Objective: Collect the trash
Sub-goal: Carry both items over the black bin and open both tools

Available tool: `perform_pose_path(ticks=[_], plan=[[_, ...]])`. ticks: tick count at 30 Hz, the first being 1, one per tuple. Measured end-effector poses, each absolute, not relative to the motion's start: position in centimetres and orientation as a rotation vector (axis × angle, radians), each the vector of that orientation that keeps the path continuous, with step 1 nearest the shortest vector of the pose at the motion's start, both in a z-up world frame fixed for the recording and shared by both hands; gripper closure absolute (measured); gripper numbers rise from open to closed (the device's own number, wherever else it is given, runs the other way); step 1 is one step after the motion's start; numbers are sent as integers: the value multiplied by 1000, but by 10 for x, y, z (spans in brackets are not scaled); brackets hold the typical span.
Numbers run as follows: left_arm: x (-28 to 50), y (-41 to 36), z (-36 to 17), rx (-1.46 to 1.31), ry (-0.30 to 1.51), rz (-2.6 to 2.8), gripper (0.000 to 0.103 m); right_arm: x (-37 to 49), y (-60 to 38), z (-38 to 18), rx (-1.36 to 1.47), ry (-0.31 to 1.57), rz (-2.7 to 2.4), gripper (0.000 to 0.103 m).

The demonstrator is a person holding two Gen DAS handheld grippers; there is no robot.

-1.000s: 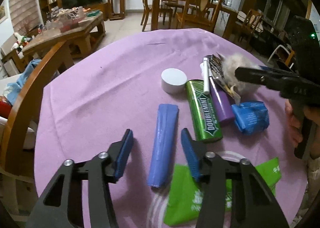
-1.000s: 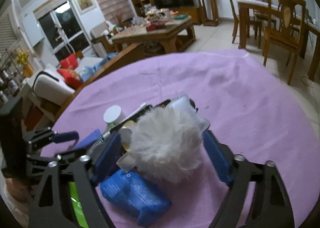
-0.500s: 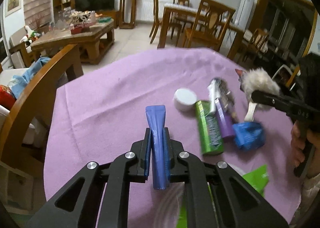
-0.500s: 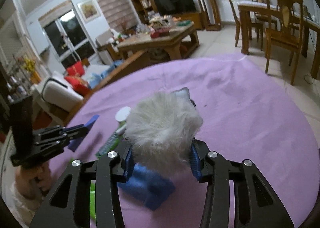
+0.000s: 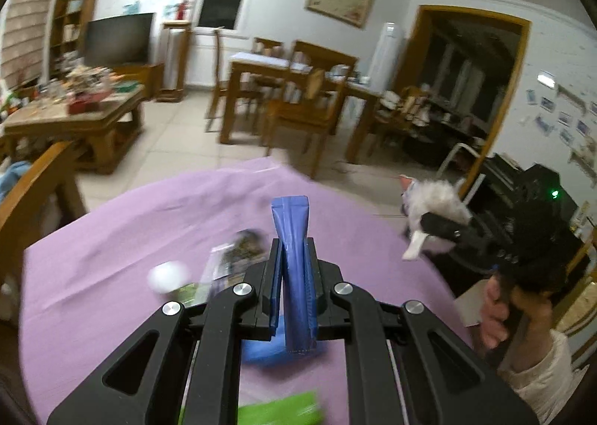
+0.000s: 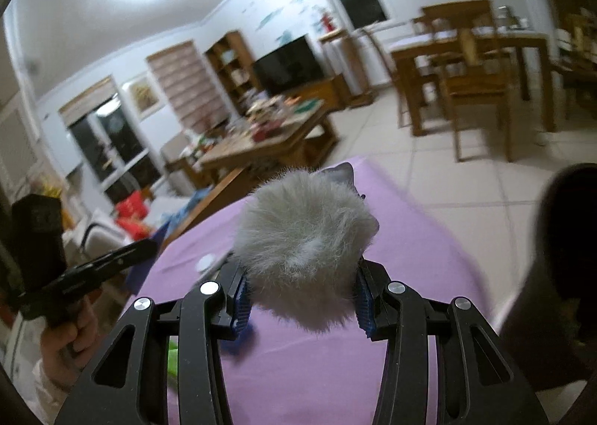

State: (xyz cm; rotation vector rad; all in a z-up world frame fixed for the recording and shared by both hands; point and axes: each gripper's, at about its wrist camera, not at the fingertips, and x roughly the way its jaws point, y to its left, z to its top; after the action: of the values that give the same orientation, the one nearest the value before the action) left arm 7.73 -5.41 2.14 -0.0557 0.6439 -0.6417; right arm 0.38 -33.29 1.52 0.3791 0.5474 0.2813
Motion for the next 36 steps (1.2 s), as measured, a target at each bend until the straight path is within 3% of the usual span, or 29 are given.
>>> perform_pose_path(ticks=[18,32,35,36], plan=[[66,-336,0,64,695,-1078,91,-114,-615,-18,538,402,-185,59],[59,-389,-30,151,762,-1094,91,-104,-655,-49,573,432,-196,58],[55,-393,-28,189,732,-1078,88,-106,-648,-48,570,425,-198,51],[53,-392,-27,206,721,-1072,86,-108,-646,-47,569,415,-200,44]])
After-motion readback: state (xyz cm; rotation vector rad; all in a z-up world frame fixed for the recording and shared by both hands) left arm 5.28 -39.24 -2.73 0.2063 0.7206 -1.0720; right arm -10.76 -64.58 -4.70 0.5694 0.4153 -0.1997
